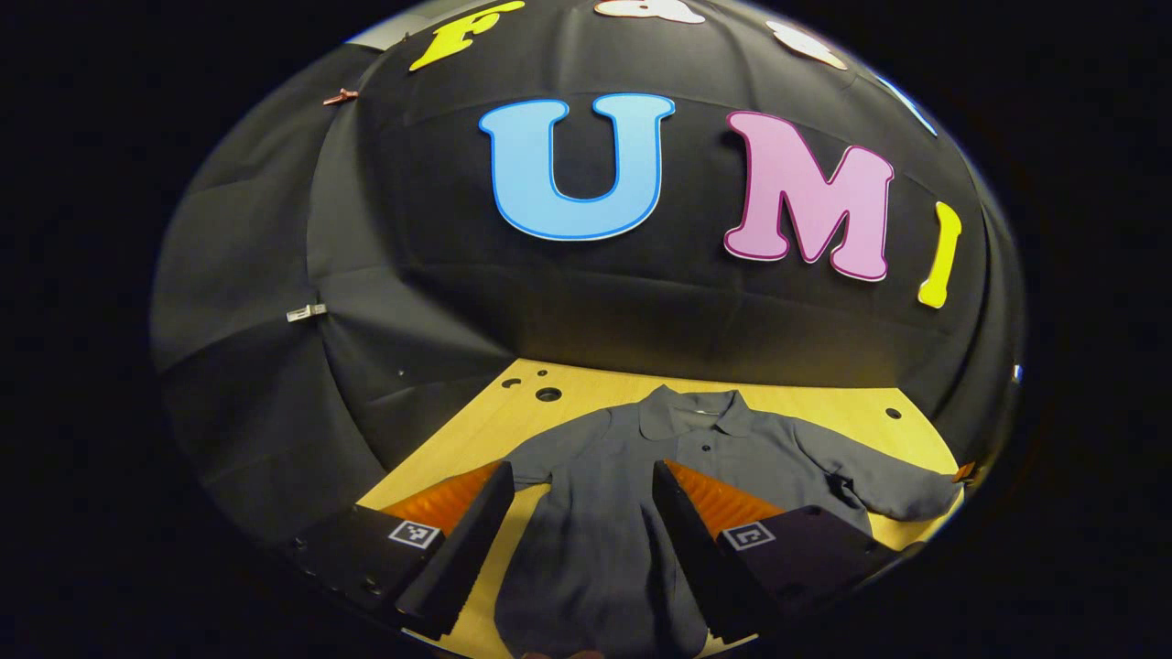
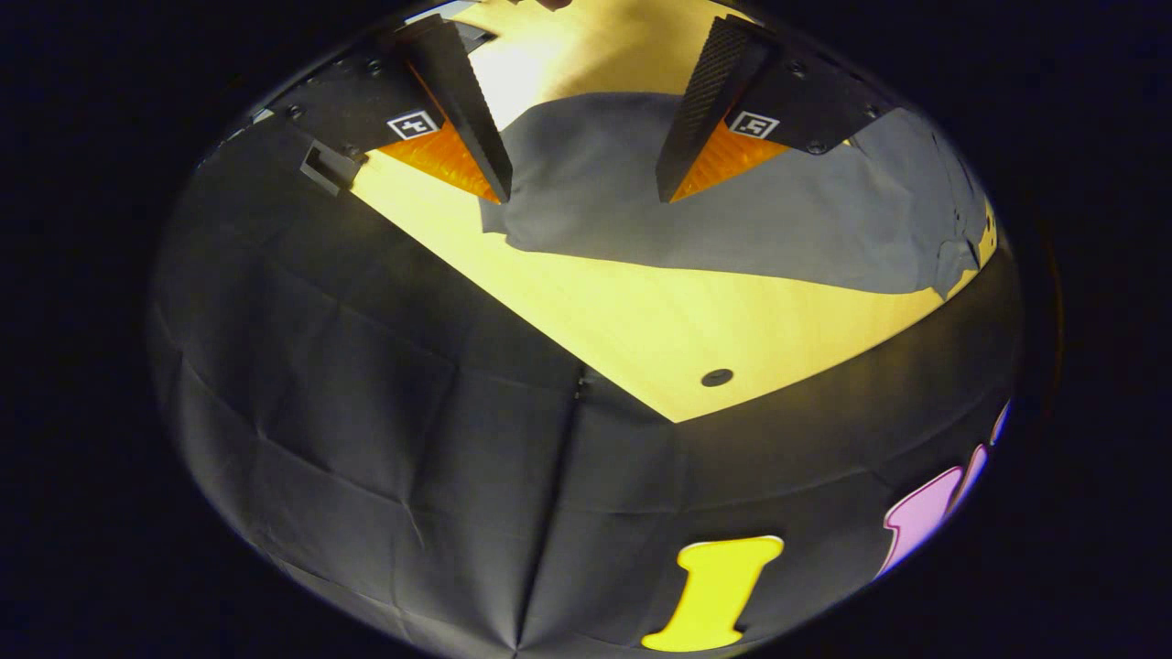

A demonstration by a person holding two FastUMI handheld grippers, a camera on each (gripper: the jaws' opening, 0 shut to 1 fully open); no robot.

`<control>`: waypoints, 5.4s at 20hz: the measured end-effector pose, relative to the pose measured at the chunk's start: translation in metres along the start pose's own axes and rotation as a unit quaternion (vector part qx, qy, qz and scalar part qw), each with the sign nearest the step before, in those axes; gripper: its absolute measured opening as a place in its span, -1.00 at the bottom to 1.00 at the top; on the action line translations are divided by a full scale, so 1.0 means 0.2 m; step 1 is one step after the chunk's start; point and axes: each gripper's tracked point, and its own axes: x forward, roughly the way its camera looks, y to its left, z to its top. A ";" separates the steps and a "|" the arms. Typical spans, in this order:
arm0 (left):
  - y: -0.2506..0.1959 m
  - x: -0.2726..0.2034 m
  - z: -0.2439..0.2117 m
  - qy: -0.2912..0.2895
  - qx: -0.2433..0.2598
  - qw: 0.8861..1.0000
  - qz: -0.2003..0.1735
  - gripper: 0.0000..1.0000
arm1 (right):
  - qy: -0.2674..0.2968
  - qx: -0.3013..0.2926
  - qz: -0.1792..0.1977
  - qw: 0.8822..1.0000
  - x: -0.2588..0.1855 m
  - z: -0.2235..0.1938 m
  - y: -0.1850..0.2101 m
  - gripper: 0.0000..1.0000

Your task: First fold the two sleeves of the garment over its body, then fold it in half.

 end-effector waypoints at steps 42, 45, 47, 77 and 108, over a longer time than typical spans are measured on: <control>-0.01 0.02 -0.13 0.027 -0.009 0.999 0.019 0.92 | 0.073 -0.053 0.098 0.991 0.21 -0.06 0.18 -0.84; 0.02 0.00 -0.12 0.023 -0.018 0.999 0.024 0.92 | 0.048 -0.090 0.122 0.987 0.09 0.03 0.31 -0.84; 0.05 -0.01 -0.14 0.025 -0.021 0.999 0.028 0.92 | 0.032 -0.112 0.138 0.984 0.05 0.07 0.41 -0.84; 0.81 -0.46 -0.33 0.031 -0.085 0.981 0.172 0.92 | -0.079 -0.307 0.425 0.848 -0.92 0.12 2.54 -0.84; 1.40 -0.35 -0.86 0.150 -0.177 0.949 0.214 0.92 | -0.042 -0.371 0.482 0.793 -1.58 -0.71 3.17 0.95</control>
